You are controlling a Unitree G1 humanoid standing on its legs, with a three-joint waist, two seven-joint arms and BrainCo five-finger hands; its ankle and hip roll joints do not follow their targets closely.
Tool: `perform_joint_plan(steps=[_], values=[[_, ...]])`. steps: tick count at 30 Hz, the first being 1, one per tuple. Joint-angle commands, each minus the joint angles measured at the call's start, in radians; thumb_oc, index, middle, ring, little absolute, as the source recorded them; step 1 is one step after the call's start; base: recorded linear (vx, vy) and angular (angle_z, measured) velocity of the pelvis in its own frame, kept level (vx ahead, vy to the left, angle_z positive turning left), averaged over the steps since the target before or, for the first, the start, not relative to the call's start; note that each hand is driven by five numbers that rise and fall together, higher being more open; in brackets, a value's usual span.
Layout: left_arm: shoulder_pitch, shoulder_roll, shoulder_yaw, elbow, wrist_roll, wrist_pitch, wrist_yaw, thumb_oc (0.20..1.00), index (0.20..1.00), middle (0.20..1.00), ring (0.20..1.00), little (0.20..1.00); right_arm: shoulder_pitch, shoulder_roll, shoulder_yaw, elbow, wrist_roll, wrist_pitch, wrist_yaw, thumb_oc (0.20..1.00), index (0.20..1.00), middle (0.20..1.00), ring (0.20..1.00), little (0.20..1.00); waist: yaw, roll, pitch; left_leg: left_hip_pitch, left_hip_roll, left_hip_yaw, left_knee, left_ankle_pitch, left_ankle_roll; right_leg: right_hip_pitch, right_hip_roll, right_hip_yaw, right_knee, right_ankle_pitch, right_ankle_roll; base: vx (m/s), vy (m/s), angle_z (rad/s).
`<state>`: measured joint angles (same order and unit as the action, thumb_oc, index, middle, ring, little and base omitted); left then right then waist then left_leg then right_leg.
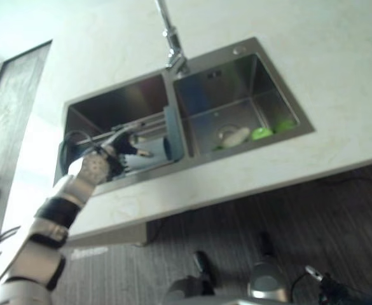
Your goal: Place the dishes in the dishwasher.
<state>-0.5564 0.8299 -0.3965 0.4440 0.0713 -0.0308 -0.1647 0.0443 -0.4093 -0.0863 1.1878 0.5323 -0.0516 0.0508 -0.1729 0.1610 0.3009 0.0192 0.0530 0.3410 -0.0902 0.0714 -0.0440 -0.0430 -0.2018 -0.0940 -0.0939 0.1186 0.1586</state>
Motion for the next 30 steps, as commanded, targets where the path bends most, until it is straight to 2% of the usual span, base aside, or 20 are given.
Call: perform_joint_plan(steps=[1,6,9,15,20,30], values=[[-0.101,0.064,0.001,0.020,0.035,0.010,-0.091,1.000,1.000,1.000,1.000,1.000,-0.010,-0.001,0.006,0.002,0.022,0.001,-0.001,1.000,1.000,1.000,1.000,1.000,-0.025,-0.025,-0.003,0.001,-0.051,-0.101,0.046,-0.117,0.034,-0.040,-0.007,0.056,0.042,-0.028,0.041,0.00,0.000,0.00],[-0.137,0.080,-0.041,0.022,0.051,0.042,-0.128,1.000,1.000,1.000,1.000,1.000,-0.009,-0.016,0.002,0.000,0.025,-0.001,0.006,1.000,1.000,1.000,1.000,1.000,-0.038,-0.012,-0.001,0.005,-0.054,-0.099,0.044,-0.119,0.033,-0.043,-0.007,0.067,0.042,-0.029,0.043,0.01,0.005,0.00],[-0.170,0.103,-0.091,0.046,0.170,0.011,-0.144,1.000,1.000,1.000,1.000,1.000,-0.009,-0.028,0.003,-0.002,0.028,-0.006,0.009,1.000,1.000,1.000,1.000,1.000,-0.050,-0.004,0.000,0.009,-0.058,-0.098,0.041,-0.120,0.034,-0.046,-0.006,0.080,0.041,-0.027,0.045,0.02,0.018,-0.01],[-0.195,0.125,-0.134,0.087,0.228,0.005,-0.130,1.000,1.000,1.000,1.000,1.000,-0.009,-0.040,0.005,-0.012,0.033,-0.010,0.012,1.000,1.000,1.000,1.000,1.000,-0.061,-0.001,0.011,0.004,-0.062,-0.100,0.041,-0.122,0.036,-0.057,-0.003,0.098,0.043,-0.026,0.046,0.00,0.008,-0.10],[-0.195,0.117,-0.125,0.116,0.262,0.027,-0.096,1.000,1.000,1.000,1.000,1.000,-0.007,-0.042,0.009,-0.034,0.035,-0.011,0.016,1.000,1.000,1.000,1.000,1.000,-0.064,-0.001,0.020,-0.002,-0.063,-0.101,0.039,-0.120,0.037,-0.066,-0.004,0.098,0.046,-0.026,0.045,0.00,0.001,-0.01],[-0.166,0.123,-0.088,0.185,0.285,0.017,-0.048,1.000,1.000,1.000,1.000,1.000,-0.018,-0.037,0.027,-0.055,0.037,-0.007,0.011,1.000,1.000,1.000,1.000,1.000,-0.053,-0.003,0.028,-0.012,-0.060,-0.109,0.039,-0.113,0.033,-0.071,-0.003,0.087,0.050,-0.027,0.042,-0.02,0.000,0.00]])
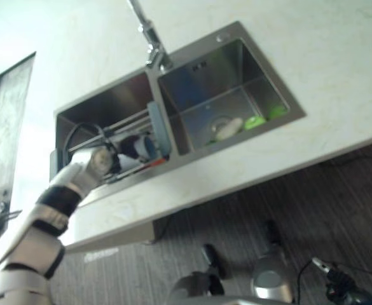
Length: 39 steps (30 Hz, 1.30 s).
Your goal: Place the dishes in the dishwasher.
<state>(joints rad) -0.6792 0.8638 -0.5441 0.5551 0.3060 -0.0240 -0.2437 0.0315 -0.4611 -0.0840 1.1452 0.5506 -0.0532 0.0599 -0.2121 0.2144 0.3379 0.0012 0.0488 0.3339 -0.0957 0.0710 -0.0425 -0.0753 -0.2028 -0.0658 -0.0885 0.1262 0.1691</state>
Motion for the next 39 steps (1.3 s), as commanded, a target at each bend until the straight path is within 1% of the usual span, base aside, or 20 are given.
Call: perform_joint_plan(steps=[1,6,16,22,26,30,35,39], values=[[-0.040,0.091,0.065,0.077,0.052,0.010,0.034,1.000,1.000,1.000,1.000,1.000,-0.006,0.016,0.027,-0.017,0.018,-0.002,-0.001,1.000,1.000,1.000,1.000,1.000,-0.012,-0.058,-0.009,0.006,-0.055,-0.102,0.043,-0.111,0.031,-0.039,-0.002,0.056,0.045,-0.035,0.031,0.00,0.000,0.00],[-0.034,0.090,0.080,0.094,0.050,0.011,0.054,1.000,1.000,1.000,1.000,1.000,-0.015,0.019,0.035,-0.014,0.019,0.004,-0.003,1.000,1.000,1.000,1.000,1.000,-0.004,-0.062,-0.005,0.002,-0.053,-0.103,0.042,-0.108,0.030,-0.039,-0.003,0.046,0.046,-0.036,0.030,-0.03,0.000,0.01],[-0.024,0.089,0.092,0.128,0.065,0.024,0.052,1.000,1.000,1.000,1.000,1.000,-0.028,0.018,0.047,-0.023,0.025,0.010,-0.006,1.000,1.000,1.000,1.000,1.000,0.004,-0.067,0.004,-0.004,-0.051,-0.107,0.039,-0.102,0.030,-0.043,-0.003,0.037,0.049,-0.035,0.029,-0.01,0.002,0.01],[-0.018,0.086,0.097,0.176,0.066,0.018,0.053,1.000,1.000,1.000,1.000,1.000,-0.045,0.014,0.055,-0.020,0.030,0.008,-0.006,1.000,1.000,1.000,1.000,1.000,0.010,-0.074,0.018,-0.018,-0.050,-0.116,0.037,-0.098,0.030,-0.057,0.001,0.039,0.050,-0.032,0.027,-0.01,0.009,0.00],[-0.028,0.071,0.082,0.210,0.082,0.037,0.024,1.000,1.000,1.000,1.000,1.000,-0.060,0.009,0.065,-0.031,0.038,0.010,-0.005,1.000,1.000,1.000,1.000,1.000,0.009,-0.082,0.033,-0.032,-0.049,-0.122,0.037,-0.094,0.031,-0.072,0.005,0.044,0.053,-0.029,0.024,-0.02,0.000,0.00],[-0.043,0.057,0.065,0.241,0.088,0.052,0.021,1.000,1.000,1.000,1.000,1.000,-0.080,0.004,0.078,-0.041,0.045,0.007,-0.002,1.000,1.000,1.000,1.000,1.000,0.006,-0.088,0.052,-0.047,-0.046,-0.124,0.037,-0.089,0.031,-0.090,0.009,0.048,0.056,-0.025,0.021,-0.04,0.005,-0.02],[-0.066,0.047,0.044,0.274,0.092,0.051,0.025,1.000,1.000,1.000,1.000,1.000,-0.099,0.003,0.097,-0.055,0.057,-0.002,0.000,1.000,1.000,1.000,1.000,1.000,0.005,-0.099,0.072,-0.071,-0.041,-0.125,0.042,-0.081,0.030,-0.117,0.011,0.050,0.065,-0.020,0.017,-0.04,0.001,-0.01],[-0.090,0.038,0.025,0.279,0.103,0.072,0.017,1.000,1.000,1.000,1.000,1.000,-0.114,0.002,0.108,-0.067,0.071,-0.007,0.001,1.000,1.000,1.000,1.000,1.000,0.008,-0.110,0.088,-0.091,-0.038,-0.129,0.046,-0.076,0.030,-0.136,0.015,0.049,0.072,-0.017,0.015,-0.05,-0.020,0.01]])
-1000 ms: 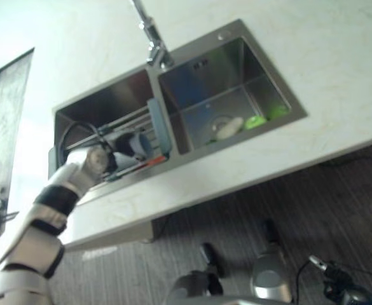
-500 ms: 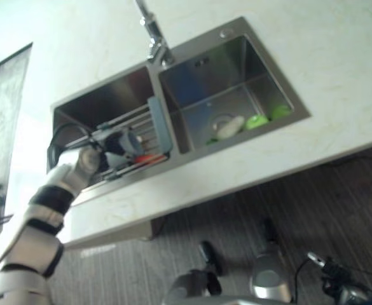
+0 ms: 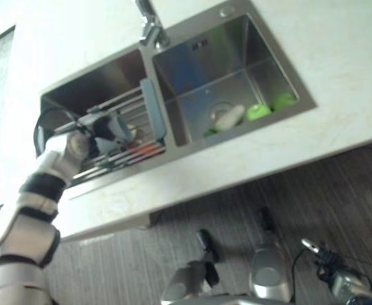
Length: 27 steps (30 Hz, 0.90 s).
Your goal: Place the dishes in the dishwasher.
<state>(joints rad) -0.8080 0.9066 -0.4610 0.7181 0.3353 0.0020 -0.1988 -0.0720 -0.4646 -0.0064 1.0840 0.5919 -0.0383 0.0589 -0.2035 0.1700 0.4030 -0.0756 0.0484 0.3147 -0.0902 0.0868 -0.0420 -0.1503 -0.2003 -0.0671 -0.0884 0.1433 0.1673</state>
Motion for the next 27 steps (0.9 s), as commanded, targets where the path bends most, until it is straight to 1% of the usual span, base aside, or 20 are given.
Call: perform_joint_plan(steps=[1,5,8,10,13,16,17,22,23,24,25,27], values=[[0.031,-0.009,-0.066,0.122,0.081,0.056,-0.037,1.000,1.000,1.000,1.000,1.000,-0.016,0.005,0.035,-0.008,0.035,-0.023,0.001,1.000,1.000,1.000,1.000,1.000,0.000,-0.069,0.027,-0.018,-0.036,-0.111,0.041,-0.090,0.029,-0.067,0.012,0.049,0.075,-0.033,0.017,0.00,0.000,0.00],[0.019,-0.022,-0.083,0.140,0.106,0.082,-0.069,1.000,1.000,1.000,1.000,1.000,-0.029,0.002,0.044,-0.018,0.046,-0.027,0.000,1.000,1.000,1.000,1.000,1.000,0.000,-0.071,0.036,-0.025,-0.035,-0.113,0.039,-0.086,0.028,-0.078,0.014,0.051,0.080,-0.032,0.016,0.00,0.000,0.00],[0.019,-0.029,-0.101,0.162,0.140,0.119,-0.124,1.000,1.000,1.000,1.000,1.000,-0.036,-0.002,0.049,-0.029,0.051,-0.033,0.003,1.000,1.000,1.000,1.000,1.000,-0.001,-0.068,0.041,-0.028,-0.035,-0.114,0.039,-0.084,0.028,-0.080,0.013,0.049,0.082,-0.033,0.015,0.00,0.000,0.00],[0.021,-0.032,-0.108,0.183,0.153,0.131,-0.155,1.000,1.000,1.000,1.000,1.000,-0.042,-0.006,0.055,-0.034,0.056,-0.031,0.003,1.000,1.000,1.000,1.000,1.000,-0.001,-0.067,0.043,-0.028,-0.034,-0.115,0.038,-0.083,0.027,-0.079,0.013,0.047,0.081,-0.033,0.015,0.00,0.000,0.00],[0.023,-0.049,-0.121,0.220,0.185,0.185,-0.228,1.000,1.000,1.000,1.000,1.000,-0.054,-0.013,0.060,-0.044,0.055,-0.024,-0.005,1.000,1.000,1.000,1.000,1.000,-0.005,-0.064,0.044,-0.027,-0.036,-0.112,0.037,-0.082,0.027,-0.081,0.012,0.046,0.083,-0.034,0.015,0.00,0.006,-0.01],[0.027,-0.065,-0.134,0.254,0.211,0.190,-0.243,1.000,1.000,1.000,1.000,1.000,-0.066,-0.018,0.064,-0.038,0.053,-0.024,-0.007,1.000,1.000,1.000,1.000,1.000,-0.008,-0.060,0.046,-0.026,-0.036,-0.112,0.035,-0.080,0.027,-0.080,0.013,0.049,0.081,-0.034,0.013,0.00,0.020,-0.04],[0.027,-0.068,-0.136,0.258,0.213,0.179,-0.236,1.000,1.000,1.000,1.000,1.000,-0.068,-0.019,0.065,-0.038,0.053,-0.025,-0.009,1.000,1.000,1.000,1.000,1.000,-0.009,-0.059,0.047,-0.026,-0.037,-0.112,0.035,-0.080,0.027,-0.081,0.014,0.050,0.082,-0.035,0.013,-0.01,0.024,-0.03],[0.017,-0.077,-0.154,0.260,0.240,0.184,-0.261,1.000,1.000,1.000,1.000,1.000,-0.076,-0.024,0.068,-0.045,0.054,-0.031,-0.012,1.000,1.000,1.000,1.000,1.000,-0.012,-0.058,0.050,-0.026,-0.036,-0.112,0.032,-0.076,0.025,-0.083,0.016,0.051,0.082,-0.034,0.012,-0.01,-0.001,-0.02],[0.017,-0.078,-0.155,0.260,0.242,0.182,-0.261,0.683,0.683,0.683,0.683,0.683,-0.077,-0.024,0.069,-0.046,0.055,-0.032,-0.013,1.000,1.000,1.000,1.000,1.000,-0.012,-0.058,0.050,-0.026,-0.036,-0.112,0.031,-0.076,0.025,-0.082,0.015,0.050,0.081,-0.034,0.012,0.00,0.000,0.00],[0.018,-0.082,-0.157,0.261,0.251,0.179,-0.263,0.548,0.548,0.548,0.548,0.548,-0.077,-0.024,0.070,-0.048,0.057,-0.034,-0.014,1.000,1.000,1.000,1.000,1.000,-0.012,-0.059,0.050,-0.025,-0.035,-0.112,0.031,-0.076,0.024,-0.082,0.015,0.050,0.081,-0.034,0.012,0.00,0.000,0.00],[0.016,-0.085,-0.162,0.261,0.266,0.170,-0.273,0.200,0.200,0.200,0.200,0.200,-0.080,-0.024,0.071,-0.048,0.059,-0.037,-0.015,1.000,1.000,1.000,1.000,1.000,-0.012,-0.059,0.049,-0.026,-0.035,-0.111,0.031,-0.076,0.024,-0.082,0.015,0.049,0.081,-0.034,0.012,0.00,0.000,0.00],[0.017,-0.087,-0.170,0.261,0.286,0.167,-0.300,0.200,0.200,0.200,0.200,0.200,-0.087,-0.026,0.072,-0.054,0.064,-0.036,-0.018,1.000,1.000,1.000,1.000,1.000,-0.012,-0.061,0.051,-0.029,-0.035,-0.111,0.033,-0.075,0.024,-0.084,0.015,0.049,0.080,-0.033,0.013,0.00,0.000,0.00]])
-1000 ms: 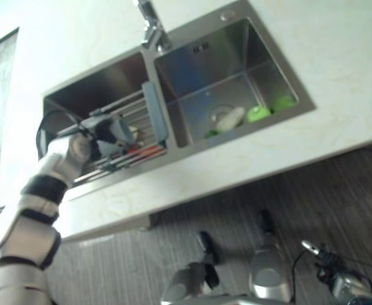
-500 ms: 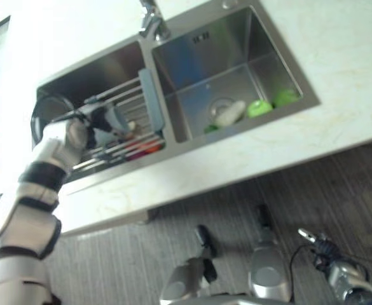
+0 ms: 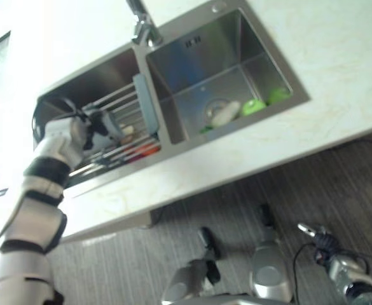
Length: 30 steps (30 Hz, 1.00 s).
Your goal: Place the dishes in the dishwasher.
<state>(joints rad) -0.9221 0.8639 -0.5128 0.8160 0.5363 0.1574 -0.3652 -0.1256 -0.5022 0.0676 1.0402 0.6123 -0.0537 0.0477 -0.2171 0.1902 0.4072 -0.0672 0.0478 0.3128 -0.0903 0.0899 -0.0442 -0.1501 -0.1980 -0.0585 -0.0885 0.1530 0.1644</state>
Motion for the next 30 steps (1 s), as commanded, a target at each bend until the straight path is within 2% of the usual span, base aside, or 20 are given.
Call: perform_joint_plan(steps=[1,4,13,17,22,26,27,28,30], values=[[0.134,-0.047,-0.121,0.166,0.090,0.008,-0.141,0.200,0.200,0.200,0.200,0.200,-0.036,0.009,-0.001,-0.011,0.044,-0.019,-0.008,1.000,1.000,1.000,1.000,1.000,0.001,-0.080,0.047,-0.037,-0.034,-0.108,0.032,-0.078,0.026,-0.085,0.013,0.041,0.081,-0.042,0.015,0.00,0.000,0.00],[0.145,-0.043,-0.127,0.160,0.082,-0.030,-0.136,0.200,0.200,0.200,0.200,0.200,-0.033,0.003,-0.005,-0.008,0.035,-0.020,-0.009,1.000,1.000,1.000,1.000,1.000,-0.002,-0.072,0.045,-0.031,-0.036,-0.105,0.029,-0.078,0.024,-0.080,0.012,0.042,0.079,-0.045,0.015,0.01,0.024,-0.01],[0.134,-0.013,-0.124,0.103,0.078,-0.056,-0.095,0.200,0.200,0.200,0.200,0.200,-0.023,0.006,-0.013,-0.008,0.029,-0.037,-0.005,1.000,1.000,1.000,1.000,1.000,0.001,-0.067,0.036,-0.016,-0.033,-0.099,0.020,-0.076,0.022,-0.061,0.009,0.030,0.072,-0.048,0.015,0.00,-0.001,0.00],[0.138,0.002,-0.106,0.067,0.059,-0.074,-0.042,0.200,0.200,0.200,0.200,0.200,-0.011,0.018,-0.018,0.001,0.019,-0.043,-0.010,1.000,1.000,1.000,1.000,1.000,0.007,-0.065,0.019,0.000,-0.029,-0.093,0.015,-0.078,0.019,-0.041,0.006,0.013,0.067,-0.053,0.017,-0.02,-0.007,0.03],[0.131,0.050,-0.067,-0.033,0.037,-0.087,0.113,0.200,0.200,0.200,0.200,0.200,0.024,0.042,-0.039,0.043,-0.005,-0.062,-0.016,1.000,1.000,1.000,1.000,1.000,0.021,-0.063,-0.025,0.040,-0.020,-0.082,0.011,-0.084,0.014,0.011,0.004,-0.015,0.058,-0.064,0.018,0.00,-0.029,0.17],[0.125,0.124,0.003,-0.204,-0.024,-0.084,0.326,0.200,0.200,0.200,0.200,0.200,0.072,0.073,-0.064,0.060,0.005,-0.078,-0.025,1.000,1.000,1.000,1.000,1.000,0.053,-0.070,-0.071,0.080,-0.013,-0.085,0.011,-0.093,0.014,0.068,-0.004,-0.053,0.050,-0.072,0.019,0.03,-0.067,0.22],[0.135,0.159,0.033,-0.262,-0.040,-0.112,0.403,0.200,0.200,0.200,0.200,0.200,0.088,0.084,-0.072,0.062,0.009,-0.084,-0.027,1.000,1.000,1.000,1.000,1.000,0.066,-0.073,-0.085,0.090,-0.012,-0.087,0.010,-0.096,0.012,0.087,-0.006,-0.067,0.045,-0.075,0.020,0.02,-0.057,0.22],[0.138,0.162,0.036,-0.266,-0.041,-0.115,0.408,0.200,0.200,0.200,0.200,0.200,0.089,0.085,-0.072,0.063,0.009,-0.085,-0.027,1.000,1.000,1.000,1.000,1.000,0.065,-0.073,-0.085,0.091,-0.012,-0.087,0.010,-0.096,0.012,0.089,-0.006,-0.068,0.044,-0.075,0.020,0.02,-0.046,0.27],[0.170,0.206,0.088,-0.358,-0.056,-0.175,0.517,0.200,0.200,0.200,0.200,0.200,0.104,0.102,-0.087,0.066,0.009,-0.084,-0.033,1.000,1.000,1.000,1.000,1.000,0.084,-0.074,-0.105,0.107,-0.009,-0.091,0.008,-0.101,0.010,0.115,-0.008,-0.087,0.040,-0.082,0.019,0.03,-0.042,0.23]])
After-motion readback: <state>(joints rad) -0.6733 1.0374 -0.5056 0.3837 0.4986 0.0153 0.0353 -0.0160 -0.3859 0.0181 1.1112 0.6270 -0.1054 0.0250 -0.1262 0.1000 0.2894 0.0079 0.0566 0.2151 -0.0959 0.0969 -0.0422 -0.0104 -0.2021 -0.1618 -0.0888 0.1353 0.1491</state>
